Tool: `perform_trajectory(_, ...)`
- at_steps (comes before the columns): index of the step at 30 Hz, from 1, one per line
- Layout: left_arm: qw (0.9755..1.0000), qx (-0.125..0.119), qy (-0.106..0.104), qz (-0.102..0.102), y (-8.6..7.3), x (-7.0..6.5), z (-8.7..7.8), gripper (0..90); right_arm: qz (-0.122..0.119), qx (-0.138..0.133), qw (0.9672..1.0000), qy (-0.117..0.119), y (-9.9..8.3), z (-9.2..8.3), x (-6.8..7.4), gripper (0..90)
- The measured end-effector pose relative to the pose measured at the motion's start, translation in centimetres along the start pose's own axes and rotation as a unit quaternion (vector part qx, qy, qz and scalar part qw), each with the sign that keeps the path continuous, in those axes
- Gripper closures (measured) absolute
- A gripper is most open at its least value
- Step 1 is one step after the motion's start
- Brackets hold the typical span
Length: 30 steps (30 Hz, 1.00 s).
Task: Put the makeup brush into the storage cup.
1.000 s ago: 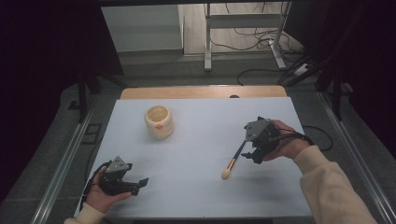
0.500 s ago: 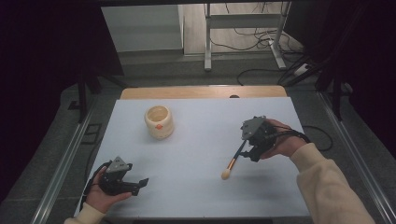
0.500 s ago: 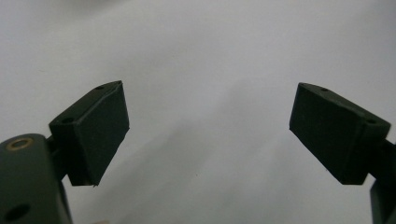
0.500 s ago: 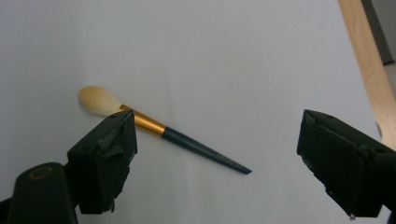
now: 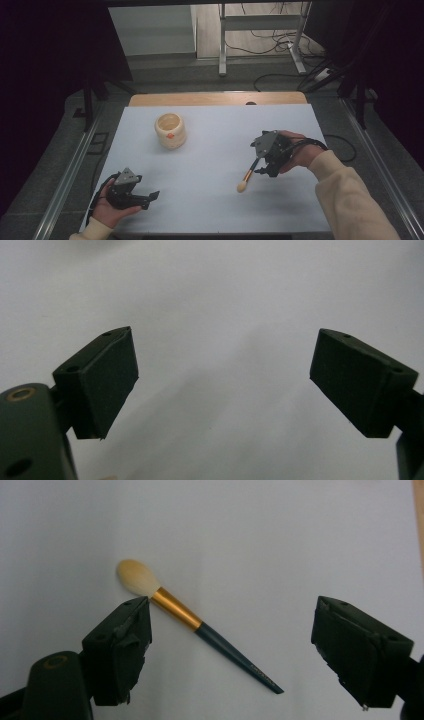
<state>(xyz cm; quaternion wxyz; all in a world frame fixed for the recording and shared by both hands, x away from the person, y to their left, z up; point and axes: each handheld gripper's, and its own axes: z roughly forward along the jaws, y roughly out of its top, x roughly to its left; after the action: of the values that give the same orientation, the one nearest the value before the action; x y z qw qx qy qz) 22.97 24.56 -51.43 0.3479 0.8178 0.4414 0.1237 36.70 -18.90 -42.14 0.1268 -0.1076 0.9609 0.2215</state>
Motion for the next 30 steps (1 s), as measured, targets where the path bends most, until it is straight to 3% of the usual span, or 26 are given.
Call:
perform_trajectory(5,1.0,-0.001,-0.001,0.0,0.0,0.0,0.0,12.9,-0.009,0.002,0.9997,0.021,0.4,0.3,-0.1,15.5)
perform_trajectory(8,1.0,-0.002,-0.002,0.002,0.0,0.0,-0.1,12.8,-0.014,-0.005,0.9997,0.021,0.5,0.2,-0.3,15.0)
perform_trajectory(19,1.0,-0.004,-0.005,0.007,0.1,-0.1,-0.1,12.7,-0.03,0.023,0.9986,0.035,0.9,0.7,-0.2,18.8)
perform_trajectory(30,0.9999,-0.002,-0.007,0.008,0.1,-0.1,-0.1,12.7,-0.064,0.044,0.995,0.063,1.3,1.8,0.2,19.2)
